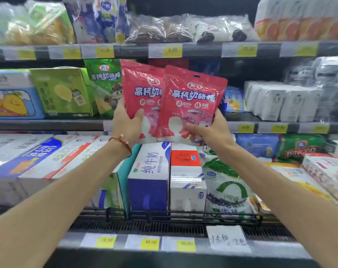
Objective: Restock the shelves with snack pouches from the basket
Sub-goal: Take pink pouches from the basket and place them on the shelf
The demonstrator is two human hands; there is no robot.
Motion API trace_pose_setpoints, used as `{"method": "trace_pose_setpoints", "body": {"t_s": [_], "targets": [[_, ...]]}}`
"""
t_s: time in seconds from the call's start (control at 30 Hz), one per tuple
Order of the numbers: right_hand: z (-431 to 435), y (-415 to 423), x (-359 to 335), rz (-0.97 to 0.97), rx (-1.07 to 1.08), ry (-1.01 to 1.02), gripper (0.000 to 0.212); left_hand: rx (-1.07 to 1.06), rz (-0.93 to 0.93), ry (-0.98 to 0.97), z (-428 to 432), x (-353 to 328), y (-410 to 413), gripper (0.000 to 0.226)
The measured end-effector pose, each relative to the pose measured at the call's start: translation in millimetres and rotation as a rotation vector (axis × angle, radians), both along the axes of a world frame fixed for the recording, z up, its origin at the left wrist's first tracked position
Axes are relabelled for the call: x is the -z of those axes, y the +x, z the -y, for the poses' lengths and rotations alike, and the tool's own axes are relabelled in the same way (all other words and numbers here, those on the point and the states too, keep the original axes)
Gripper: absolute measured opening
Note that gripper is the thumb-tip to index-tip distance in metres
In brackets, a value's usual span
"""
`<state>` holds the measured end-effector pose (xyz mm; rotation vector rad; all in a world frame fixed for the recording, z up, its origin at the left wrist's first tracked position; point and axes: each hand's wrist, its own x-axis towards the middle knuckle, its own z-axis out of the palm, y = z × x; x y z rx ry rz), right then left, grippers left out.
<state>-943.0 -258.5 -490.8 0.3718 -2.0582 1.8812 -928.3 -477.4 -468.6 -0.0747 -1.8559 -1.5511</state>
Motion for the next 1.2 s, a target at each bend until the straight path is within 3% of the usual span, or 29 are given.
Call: {"method": "trace_pose_setpoints", "body": {"t_s": [0.47, 0.6, 0.73, 0.83, 0.97, 1.2], "targets": [[2.3, -108.8, -28.1, 0.034, -0.067, -0.061, 0.027, -0.016, 0.013, 0.025, 8.5, -13.2, -123.0, 0.016], [7.0, -135.2, -29.0, -0.047, 0.002, -0.005, 0.048, 0.043, 0.055, 0.132, 7.1, -15.3, -158.4, 0.013], [10.3, -151.0, -22.0, -0.103, 0.021, 0.048, 0.054, 0.138, 0.106, 0.130, 3.5, -14.7, -187.0, 0.007], [13.1, -158.5, -21.4, -0.140, 0.038, 0.060, 0.062, 0.209, 0.130, 0.080, 6.5, -14.0, -194.7, 0.027], [14.5, -161.0, -20.5, -0.146, 0.067, 0.082, 0.066, 0.148, 0.212, 0.152, 12.9, -6.5, -195.9, 0.046], [14.4, -163.6, -21.8, -0.082, 0.019, 0.093, 0.065, -0.206, 0.174, -0.289, -3.7, -6.2, -200.3, 0.029]]}}
